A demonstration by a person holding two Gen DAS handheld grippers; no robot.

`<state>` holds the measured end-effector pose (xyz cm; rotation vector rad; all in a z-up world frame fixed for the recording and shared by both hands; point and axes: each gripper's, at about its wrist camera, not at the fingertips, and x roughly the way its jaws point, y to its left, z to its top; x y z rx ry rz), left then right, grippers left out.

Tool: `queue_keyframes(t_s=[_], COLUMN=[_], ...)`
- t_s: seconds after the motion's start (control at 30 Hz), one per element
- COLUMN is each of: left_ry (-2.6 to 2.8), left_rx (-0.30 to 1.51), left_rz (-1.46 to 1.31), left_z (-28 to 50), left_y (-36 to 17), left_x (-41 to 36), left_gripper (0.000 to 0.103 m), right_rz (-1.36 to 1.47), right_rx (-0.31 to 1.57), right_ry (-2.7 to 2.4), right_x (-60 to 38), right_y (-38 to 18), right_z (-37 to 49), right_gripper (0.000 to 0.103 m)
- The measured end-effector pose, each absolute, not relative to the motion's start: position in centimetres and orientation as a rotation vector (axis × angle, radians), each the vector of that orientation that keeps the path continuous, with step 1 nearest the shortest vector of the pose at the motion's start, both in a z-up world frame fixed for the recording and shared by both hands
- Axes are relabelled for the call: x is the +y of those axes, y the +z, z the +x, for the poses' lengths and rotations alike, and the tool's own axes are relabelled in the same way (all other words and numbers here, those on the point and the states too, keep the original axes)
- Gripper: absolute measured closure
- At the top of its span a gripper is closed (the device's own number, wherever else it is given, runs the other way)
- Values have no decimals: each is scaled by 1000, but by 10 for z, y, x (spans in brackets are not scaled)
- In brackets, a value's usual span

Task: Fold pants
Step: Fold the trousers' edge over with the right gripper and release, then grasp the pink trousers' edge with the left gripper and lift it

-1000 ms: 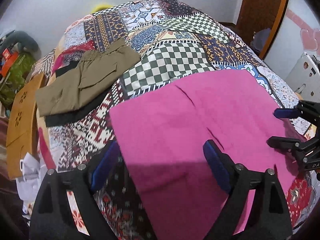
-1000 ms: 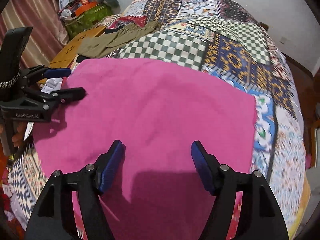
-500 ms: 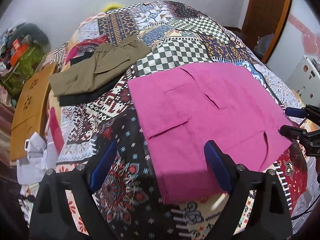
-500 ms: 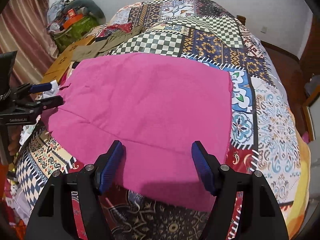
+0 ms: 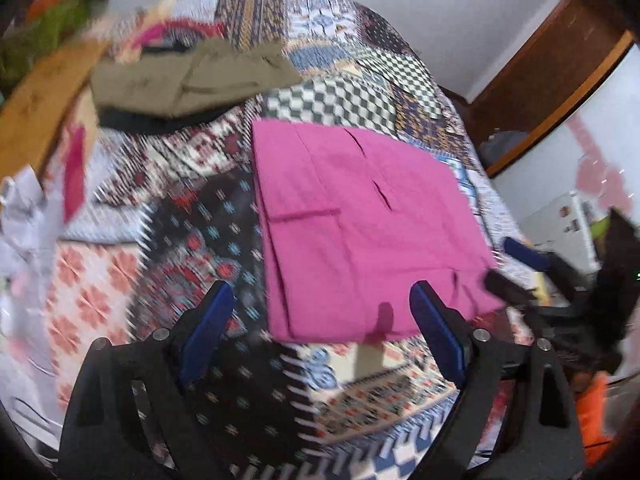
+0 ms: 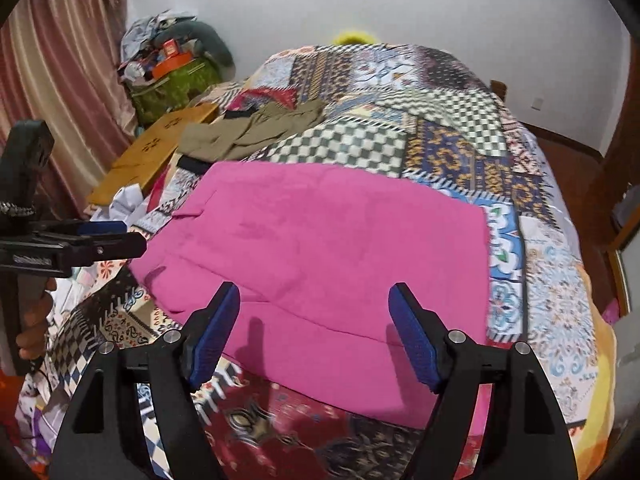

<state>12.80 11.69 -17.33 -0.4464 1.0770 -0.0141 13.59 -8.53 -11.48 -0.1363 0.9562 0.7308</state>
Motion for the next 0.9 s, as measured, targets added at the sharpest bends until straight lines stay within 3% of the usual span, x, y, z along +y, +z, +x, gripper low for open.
queue_keyframes(t_s=[0.4,0.57,0.77,0.8,0.87,0.9], left_ry=[-206,-245,-214,-195,-131,-88], left_rx=[1144,1120,1094,1094,1092,1092], left_rz=[-754,-854,-735,-700,-615,-566], left_z=[118,126,147,149,154,156], left_y=[-198,-208,-207,-206,-202,-200], left_x=[112,116,105,101,96,94], left_gripper=[13,4,3,6,24,41], right_rz=[-197,-190,-169,-169,-167,-164], right_rx=[1046,1044,1044,1042,1041,1042], right_ry=[764,766,770,771,773,775], right_x=[-70,-71,-72,-72,-72,-72], right_y=[-147,-148,-150,-150,-150,-150], right_z=[130,128,128,128,128,128], right_gripper=[29,29,28,28,27,27])
